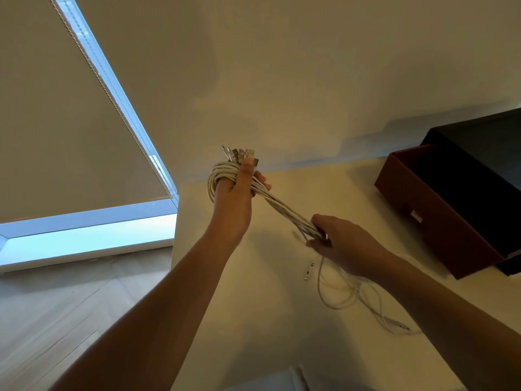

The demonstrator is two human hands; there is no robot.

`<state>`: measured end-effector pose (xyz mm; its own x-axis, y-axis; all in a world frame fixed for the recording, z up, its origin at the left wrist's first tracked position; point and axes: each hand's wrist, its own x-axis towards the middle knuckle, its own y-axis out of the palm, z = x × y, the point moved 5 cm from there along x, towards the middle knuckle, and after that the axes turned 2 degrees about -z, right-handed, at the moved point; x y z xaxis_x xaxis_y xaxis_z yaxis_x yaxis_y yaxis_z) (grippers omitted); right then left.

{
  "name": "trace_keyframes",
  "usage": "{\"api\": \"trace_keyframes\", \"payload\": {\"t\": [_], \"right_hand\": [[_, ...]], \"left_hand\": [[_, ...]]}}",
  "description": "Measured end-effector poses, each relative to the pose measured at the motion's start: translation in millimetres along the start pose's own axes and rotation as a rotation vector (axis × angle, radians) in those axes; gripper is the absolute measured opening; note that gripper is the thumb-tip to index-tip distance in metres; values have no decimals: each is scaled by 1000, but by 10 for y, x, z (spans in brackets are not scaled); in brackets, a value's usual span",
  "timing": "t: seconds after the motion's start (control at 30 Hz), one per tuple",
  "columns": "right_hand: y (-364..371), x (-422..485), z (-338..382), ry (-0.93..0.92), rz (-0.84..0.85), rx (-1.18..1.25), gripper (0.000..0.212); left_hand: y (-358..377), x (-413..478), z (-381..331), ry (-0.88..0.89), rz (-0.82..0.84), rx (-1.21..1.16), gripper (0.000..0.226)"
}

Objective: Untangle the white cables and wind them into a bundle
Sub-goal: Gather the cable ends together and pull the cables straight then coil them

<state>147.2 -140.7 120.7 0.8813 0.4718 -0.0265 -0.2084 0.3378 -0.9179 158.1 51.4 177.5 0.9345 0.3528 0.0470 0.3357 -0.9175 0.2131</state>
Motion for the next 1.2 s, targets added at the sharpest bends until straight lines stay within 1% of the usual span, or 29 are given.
{"api": "trace_keyframes", "payload": {"t": [0.07,0.13,0.2,0.27,0.37,0.43,0.47,0.53,0.6,0.63,0.67,0.7,0.73,0.77,0.8,0.83,0.87,0.9,0.97,1.07,1.1,1.13,1.2], "right_hand": [[-59,63,-28,19,39,-18,26],[-30,99,-109,60,176,-39,30],[108,41,-229,142,360,25,25],[290,-69,-349,225,474,116,17],[434,-140,-440,296,481,217,21],[406,-84,-485,369,400,320,26],[352,-22,-546,408,312,370,27],[129,86,-687,457,44,414,27],[-125,144,-795,420,-233,352,25],[-219,136,-793,391,-326,282,21],[-263,119,-774,360,-361,210,15],[-254,111,-748,324,-307,156,10],[-165,103,-737,300,-147,119,14],[-31,55,-695,299,109,97,35],[119,-6,-681,304,367,67,64],[189,-75,-635,297,545,20,88],[195,-98,-588,277,608,-30,101],[145,-75,-521,242,570,-57,106],[-28,39,-332,166,372,-39,102],[-299,181,64,6,28,180,86],[-374,208,185,-38,-52,249,80],[-426,237,276,-61,-101,286,75],[-464,308,379,-73,-107,280,57]], "left_hand": [[23,5,-28,-7,-6,-21,30],[15,46,-113,-1,-32,-65,28],[-54,136,-242,19,-95,-126,27],[-134,218,-370,37,-136,-163,26],[-180,246,-463,31,-135,-191,24],[-188,238,-486,21,-143,-206,24],[-197,239,-500,23,-151,-210,24],[-224,256,-529,30,-164,-198,25],[-246,271,-539,18,-169,-183,25],[-253,275,-537,5,-170,-181,24],[-252,279,-533,-6,-168,-183,24],[-242,277,-530,-10,-159,-187,25],[-221,271,-528,-6,-142,-184,25],[-190,257,-517,-1,-117,-171,26],[-152,237,-498,3,-86,-150,28],[-110,212,-470,0,-56,-126,29],[-72,187,-435,-8,-35,-104,30],[-41,163,-400,-18,-25,-90,30],[5,125,-342,-40,-19,-87,29],[52,104,-293,-54,-5,-63,29],[69,96,-286,-55,5,-51,29],[84,87,-281,-58,13,-39,28],[104,70,-281,-66,23,-19,28]]}}
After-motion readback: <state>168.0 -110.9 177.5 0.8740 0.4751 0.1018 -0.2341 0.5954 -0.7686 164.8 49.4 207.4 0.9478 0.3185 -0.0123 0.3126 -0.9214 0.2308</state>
